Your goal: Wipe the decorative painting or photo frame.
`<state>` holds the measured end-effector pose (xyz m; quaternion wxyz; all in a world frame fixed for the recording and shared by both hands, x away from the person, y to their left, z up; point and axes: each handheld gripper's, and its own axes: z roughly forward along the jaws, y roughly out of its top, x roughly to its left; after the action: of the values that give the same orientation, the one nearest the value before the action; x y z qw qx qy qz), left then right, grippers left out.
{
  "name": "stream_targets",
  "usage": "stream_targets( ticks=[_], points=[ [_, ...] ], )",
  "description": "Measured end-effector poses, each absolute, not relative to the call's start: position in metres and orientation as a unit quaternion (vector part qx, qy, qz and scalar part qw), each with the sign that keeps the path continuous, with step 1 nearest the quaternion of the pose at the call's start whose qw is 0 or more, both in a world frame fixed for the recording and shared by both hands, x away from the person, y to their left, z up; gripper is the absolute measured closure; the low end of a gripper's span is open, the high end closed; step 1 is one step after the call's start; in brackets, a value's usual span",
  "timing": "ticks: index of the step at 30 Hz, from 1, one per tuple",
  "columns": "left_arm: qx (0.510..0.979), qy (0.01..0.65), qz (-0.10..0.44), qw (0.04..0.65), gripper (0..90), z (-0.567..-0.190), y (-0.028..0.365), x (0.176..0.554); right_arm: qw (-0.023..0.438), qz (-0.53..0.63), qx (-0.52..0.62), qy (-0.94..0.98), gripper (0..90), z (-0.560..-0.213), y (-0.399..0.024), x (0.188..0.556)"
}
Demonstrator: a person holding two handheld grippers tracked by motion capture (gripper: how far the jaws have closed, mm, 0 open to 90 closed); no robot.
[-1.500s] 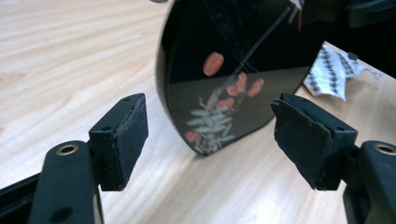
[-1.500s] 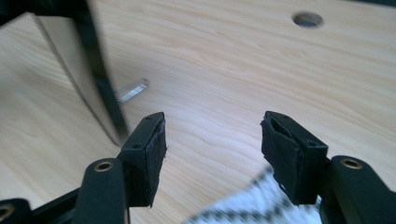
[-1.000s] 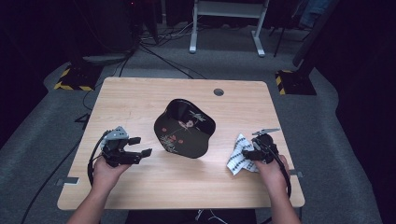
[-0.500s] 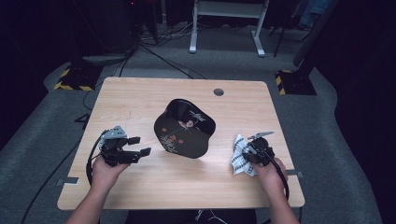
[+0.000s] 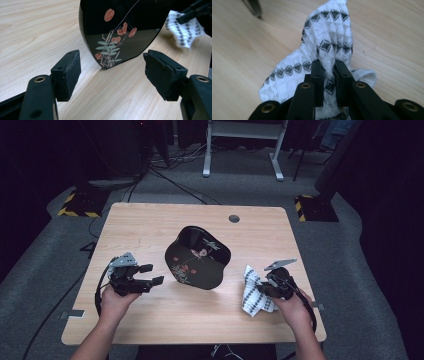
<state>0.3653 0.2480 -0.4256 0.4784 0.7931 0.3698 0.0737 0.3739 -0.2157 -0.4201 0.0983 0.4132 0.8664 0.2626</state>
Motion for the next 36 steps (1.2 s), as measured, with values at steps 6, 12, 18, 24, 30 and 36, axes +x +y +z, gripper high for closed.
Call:
stream_targets(
  ticks=[6, 12, 18, 24, 30, 36],
  points=[
    [0.792, 0.369, 0.073, 0.48, 29.7, -0.426, 0.247, 0.368, 0.068, 0.26, 0.36, 0.893, 80.1, -0.41, -0.202, 0.361],
    [0.793, 0.369, 0.072, 0.48, 29.7, -0.426, 0.247, 0.368, 0.042, 0.254, 0.32, 0.912, 80.0, -0.408, -0.185, 0.353],
    [0.795, 0.369, 0.074, 0.475, 29.7, -0.427, 0.246, 0.366, 0.019, 0.263, 0.271, 0.926, 79.6, -0.404, -0.161, 0.344],
    [0.796, 0.372, 0.077, 0.472, 29.8, -0.428, 0.25, 0.361, 0.033, 0.291, 0.243, 0.925, 78.6, -0.41, -0.127, 0.342],
    [0.797, 0.375, 0.08, 0.466, 29.7, -0.43, 0.255, 0.353, 0.046, 0.315, 0.227, 0.92, 77.9, -0.414, -0.099, 0.347],
    [0.802, 0.373, 0.084, 0.458, 29.6, -0.432, 0.257, 0.346, 0.041, 0.328, 0.215, 0.919, 77.3, -0.423, -0.07, 0.352]
  ],
)
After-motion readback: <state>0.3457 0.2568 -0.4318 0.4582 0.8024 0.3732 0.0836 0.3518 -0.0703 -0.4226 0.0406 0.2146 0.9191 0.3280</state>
